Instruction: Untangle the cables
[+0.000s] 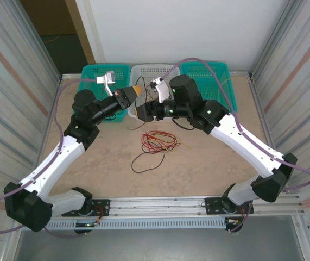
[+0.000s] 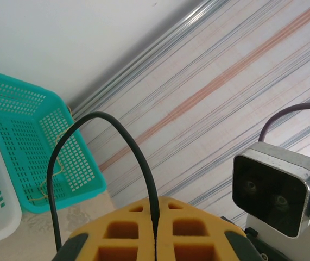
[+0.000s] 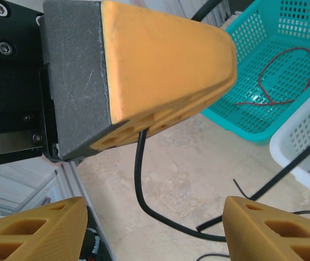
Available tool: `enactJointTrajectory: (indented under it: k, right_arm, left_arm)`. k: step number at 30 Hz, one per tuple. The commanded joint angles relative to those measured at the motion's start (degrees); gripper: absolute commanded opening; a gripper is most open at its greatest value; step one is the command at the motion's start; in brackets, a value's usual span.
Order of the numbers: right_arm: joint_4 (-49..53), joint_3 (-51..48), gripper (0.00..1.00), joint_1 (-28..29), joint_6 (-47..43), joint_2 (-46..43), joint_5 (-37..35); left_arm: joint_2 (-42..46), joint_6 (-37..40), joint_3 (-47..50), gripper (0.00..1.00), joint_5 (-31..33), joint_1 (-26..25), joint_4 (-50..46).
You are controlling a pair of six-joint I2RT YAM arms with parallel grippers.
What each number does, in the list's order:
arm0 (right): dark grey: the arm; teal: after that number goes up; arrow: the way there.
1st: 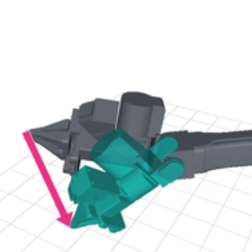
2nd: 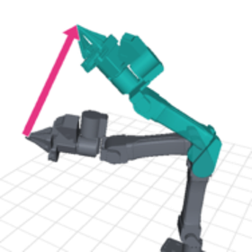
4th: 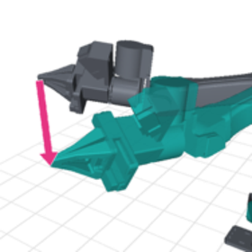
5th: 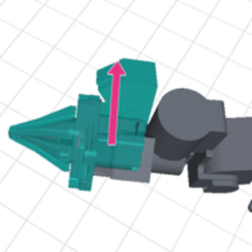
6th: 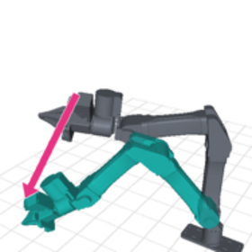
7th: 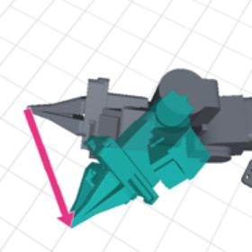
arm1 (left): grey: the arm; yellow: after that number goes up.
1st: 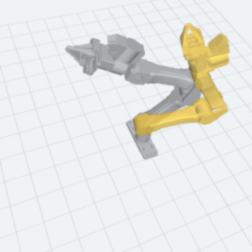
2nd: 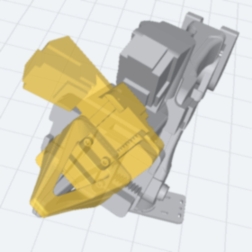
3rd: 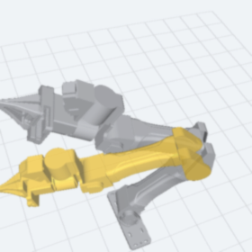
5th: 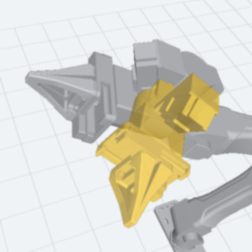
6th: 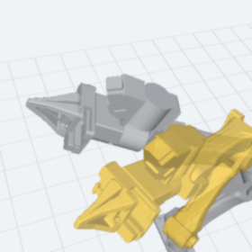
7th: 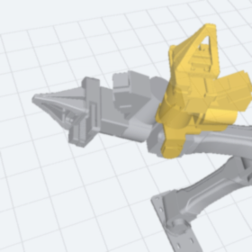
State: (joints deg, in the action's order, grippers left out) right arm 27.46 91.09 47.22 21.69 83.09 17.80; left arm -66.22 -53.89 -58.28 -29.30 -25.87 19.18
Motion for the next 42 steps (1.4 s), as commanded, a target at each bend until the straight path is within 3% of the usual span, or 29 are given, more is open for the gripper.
enactJointTrajectory:
  k: [1, 9, 18, 20, 23, 26, 31, 36, 42]
  right_arm:
    - [0.17, 3.11, 0.63, 0.85, -2.7, 1.67, 0.12]
    - [1.48, 4.1, 0.42, 1.38, -2.62, 4.4, 0.11]
    - [2.47, 2.49, 0.0, 1.4, -2.14, 2.83, -2.5]
    - [2.59, 2.43, 0.0, 1.17, -2.09, 2.54, -3.36]
    - [2.43, 2.49, 0.0, 0.24, -1.87, 2.27, -4.65]
    - [2.42, 4.0, 0.0, -2.15, -1.54, 2.67, -4.73]
    - [0.63, 8.45, 0.0, -8.13, -1.37, 5.09, -4.04]
    - [0.14, 16.77, 0.0, -15.11, -0.86, 12.08, -4.24]
    - [5.1, 33.73, 0.0, -21.29, 0.4, 27.13, -0.75]
  left_arm:
    - [0.03, -1.04, -1.66, 0.0, -1.94, 0.29, 2.18]
    - [0.38, -0.63, -1.57, 0.0, -1.38, 0.29, 2.13]
    - [0.51, 0.92, -1.13, 0.0, 0.03, 0.29, 1.88]
    - [1.1, 2.05, -1.28, 0.02, 1.7, 0.29, -0.05]
    - [2.96, 6.56, -2.36, 0.53, 6.58, 0.29, -7.02]
    - [6.02, 12.37, -2.22, 0.73, 13.67, 0.29, -13.91]
    - [10.58, 16.81, 0.06, 0.81, 22.79, 0.29, -22.55]
    - [15.15, 15.41, 6.12, 0.81, 24.84, 0.29, -23.33]
    - [17.15, 15.27, 8.88, 0.8, 25.19, 0.29, -26.08]
